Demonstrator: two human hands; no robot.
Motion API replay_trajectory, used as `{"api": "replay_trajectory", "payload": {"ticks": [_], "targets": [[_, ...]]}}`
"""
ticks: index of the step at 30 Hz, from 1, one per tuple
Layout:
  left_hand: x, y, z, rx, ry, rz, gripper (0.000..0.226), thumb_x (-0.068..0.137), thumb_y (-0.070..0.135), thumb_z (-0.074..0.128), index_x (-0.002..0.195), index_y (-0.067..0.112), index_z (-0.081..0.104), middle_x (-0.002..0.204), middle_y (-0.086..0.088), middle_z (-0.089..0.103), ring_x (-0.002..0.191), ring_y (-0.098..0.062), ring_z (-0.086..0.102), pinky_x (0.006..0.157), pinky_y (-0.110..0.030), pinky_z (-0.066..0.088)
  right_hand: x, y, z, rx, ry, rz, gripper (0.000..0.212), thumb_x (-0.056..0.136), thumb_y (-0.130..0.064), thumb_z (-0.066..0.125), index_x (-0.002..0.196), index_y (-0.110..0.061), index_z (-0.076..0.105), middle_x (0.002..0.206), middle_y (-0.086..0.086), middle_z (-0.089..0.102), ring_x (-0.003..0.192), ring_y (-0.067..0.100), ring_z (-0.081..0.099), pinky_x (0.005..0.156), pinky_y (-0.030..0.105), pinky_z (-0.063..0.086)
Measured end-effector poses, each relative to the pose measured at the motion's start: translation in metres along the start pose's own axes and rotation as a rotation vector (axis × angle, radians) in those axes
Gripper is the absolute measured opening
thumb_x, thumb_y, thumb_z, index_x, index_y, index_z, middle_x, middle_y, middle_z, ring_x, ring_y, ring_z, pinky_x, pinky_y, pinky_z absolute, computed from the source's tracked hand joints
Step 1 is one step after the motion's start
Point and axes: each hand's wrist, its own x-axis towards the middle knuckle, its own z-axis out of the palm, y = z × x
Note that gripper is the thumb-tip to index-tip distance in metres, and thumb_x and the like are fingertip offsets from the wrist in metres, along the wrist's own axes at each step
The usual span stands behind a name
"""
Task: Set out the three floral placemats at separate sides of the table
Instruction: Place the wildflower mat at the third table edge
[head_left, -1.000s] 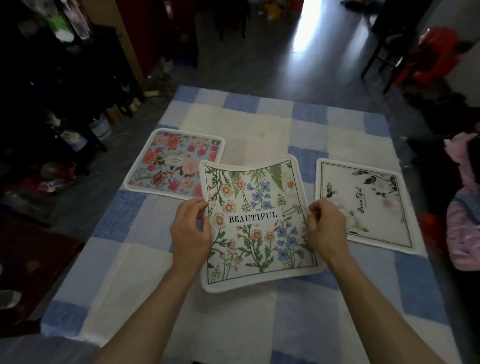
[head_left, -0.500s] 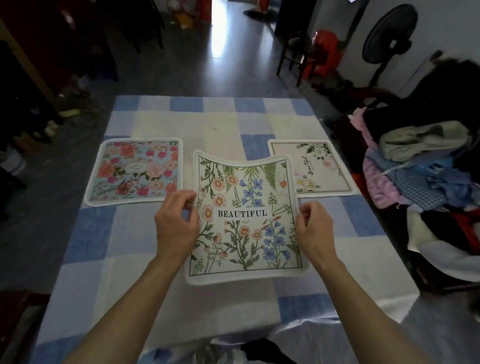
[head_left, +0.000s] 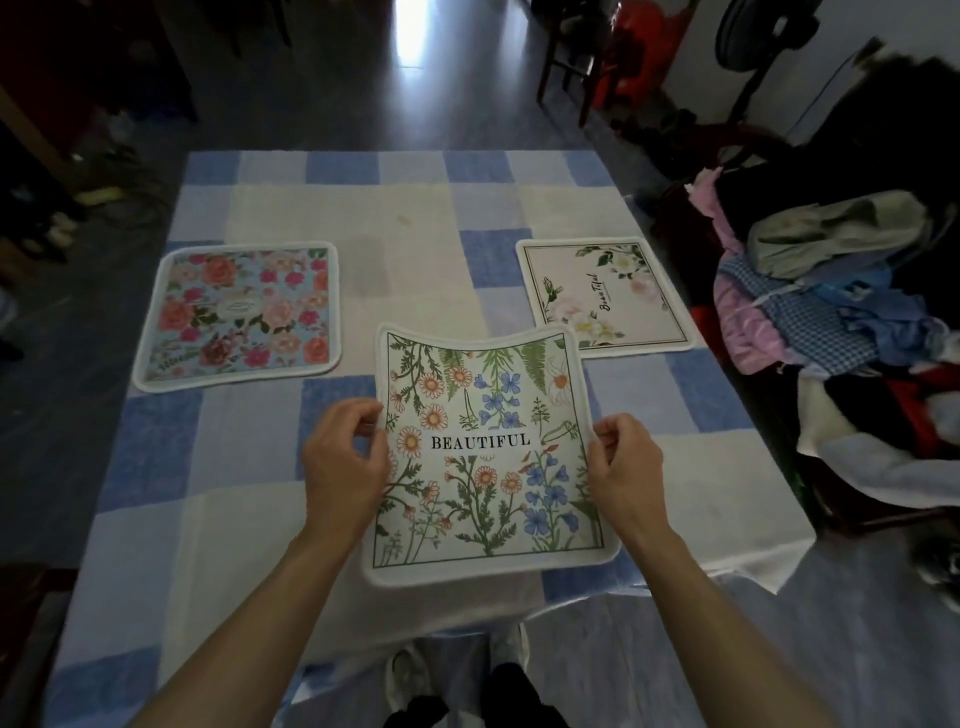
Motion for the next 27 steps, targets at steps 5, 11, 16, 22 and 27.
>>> {"api": "replay_trajectory", "payload": {"ticks": [5, 11, 16, 22, 27], "targets": [[0.002, -0.008, 0.012, 0.031, 0.019, -0.067, 0.021, 0.08, -0.006, 0.07, 0.099, 0.003, 0.068, 0.095, -0.006, 0.065, 0.079, -0.018, 0.064, 0.073, -0.015, 0.046, 0.013, 0.011, 0.013, 0.009, -0.053, 0.03, 0.006, 0.095, -0.013, 0.058, 0.09, -0.014, 0.055, 0.092, 0.004, 0.061, 0.083, 0.02, 0.06, 0.075, 0.036, 0.054], [-0.001, -0.031, 0.02, 0.081, 0.0, -0.077, 0.018, 0.082, -0.003, 0.07, 0.098, 0.004, 0.068, 0.095, 0.0, 0.063, 0.079, -0.018, 0.063, 0.073, -0.026, 0.051, 0.018, 0.019, 0.034, 0.004, -0.128, 0.052, 0.004, 0.095, -0.01, 0.058, 0.091, -0.01, 0.057, 0.091, 0.005, 0.062, 0.082, 0.021, 0.06, 0.073, 0.034, 0.053], [-0.002, -0.049, 0.03, 0.093, -0.034, -0.102, 0.016, 0.082, -0.002, 0.07, 0.096, 0.006, 0.067, 0.093, -0.003, 0.063, 0.078, -0.017, 0.063, 0.073, -0.026, 0.051, 0.009, 0.034, 0.053, 0.003, -0.167, 0.095, 0.005, 0.095, -0.012, 0.059, 0.09, -0.012, 0.057, 0.088, 0.004, 0.062, 0.08, 0.019, 0.06, 0.071, 0.034, 0.052], [-0.011, -0.067, 0.04, 0.161, -0.103, -0.2, 0.015, 0.081, -0.005, 0.069, 0.094, 0.003, 0.066, 0.093, -0.01, 0.063, 0.082, -0.024, 0.062, 0.076, -0.04, 0.056, 0.005, 0.053, 0.067, -0.035, -0.196, 0.116, 0.006, 0.095, -0.011, 0.058, 0.09, -0.011, 0.055, 0.091, 0.008, 0.062, 0.081, 0.023, 0.059, 0.071, 0.034, 0.047], [-0.015, -0.077, 0.039, 0.205, -0.159, -0.206, 0.016, 0.082, -0.003, 0.068, 0.095, 0.006, 0.065, 0.096, -0.007, 0.061, 0.083, -0.022, 0.061, 0.077, -0.037, 0.055, 0.005, 0.06, 0.067, -0.079, -0.22, 0.113, 0.006, 0.091, -0.009, 0.061, 0.092, -0.01, 0.056, 0.092, 0.008, 0.059, 0.082, 0.022, 0.055, 0.071, 0.028, 0.038]]}}
